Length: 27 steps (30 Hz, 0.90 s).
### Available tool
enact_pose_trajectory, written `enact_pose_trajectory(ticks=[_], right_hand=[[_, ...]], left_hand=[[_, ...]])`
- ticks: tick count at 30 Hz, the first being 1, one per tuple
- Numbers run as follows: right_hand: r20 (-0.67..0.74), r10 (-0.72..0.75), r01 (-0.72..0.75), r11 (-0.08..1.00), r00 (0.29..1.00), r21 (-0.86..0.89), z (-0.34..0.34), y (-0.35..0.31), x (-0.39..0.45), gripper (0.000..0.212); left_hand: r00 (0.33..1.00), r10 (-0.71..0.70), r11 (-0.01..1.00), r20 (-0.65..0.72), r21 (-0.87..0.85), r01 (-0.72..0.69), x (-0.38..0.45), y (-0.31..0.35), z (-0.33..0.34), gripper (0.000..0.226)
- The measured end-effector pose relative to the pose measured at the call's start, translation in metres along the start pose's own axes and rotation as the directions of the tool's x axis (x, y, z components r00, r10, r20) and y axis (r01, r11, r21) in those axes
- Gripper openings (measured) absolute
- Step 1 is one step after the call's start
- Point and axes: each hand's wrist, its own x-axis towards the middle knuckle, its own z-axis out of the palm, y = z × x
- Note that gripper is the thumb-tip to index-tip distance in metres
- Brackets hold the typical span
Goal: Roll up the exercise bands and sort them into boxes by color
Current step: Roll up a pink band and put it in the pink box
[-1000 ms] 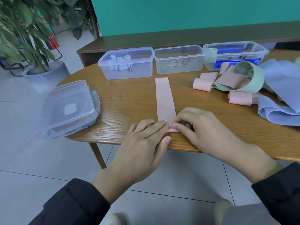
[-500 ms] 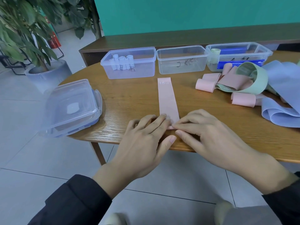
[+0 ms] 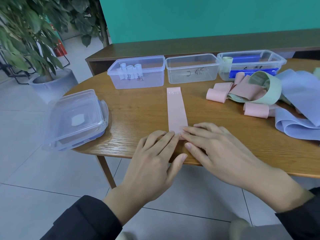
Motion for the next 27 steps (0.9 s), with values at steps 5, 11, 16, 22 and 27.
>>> enact_pose_trajectory(ticks=[5, 11, 16, 22, 27], right_hand=[[0.069, 0.02, -0.017, 0.999, 0.997, -0.042, -0.003, -0.002, 0.003, 0.061], [0.106, 0.035, -0.036, 0.999, 0.994, 0.015, 0.0, 0.004, 0.008, 0.065], [-0.03, -0.035, 0.037, 0.998, 0.999, 0.059, -0.003, 0.0, 0.001, 0.053], [0.062, 0.014, -0.019, 0.996, 0.998, 0.091, -0.005, 0.001, 0.005, 0.064], [0.123, 0.036, -0.045, 0.996, 0.992, 0.072, -0.006, 0.002, 0.011, 0.067]], left_hand=[[0.996, -0.068, 0.998, 0.049, 0.013, 0.067, 0.006, 0.003, -0.003, 0.059], [0.979, -0.146, 0.989, 0.14, 0.05, 0.14, 0.014, 0.005, -0.004, 0.071], [0.96, -0.18, 0.984, 0.217, 0.046, 0.174, 0.019, 0.003, -0.006, 0.078], [0.925, -0.232, 0.973, 0.301, 0.057, 0.225, 0.025, 0.004, -0.006, 0.086], [0.923, -0.263, 0.963, 0.28, 0.022, 0.267, 0.028, 0.007, -0.005, 0.092]])
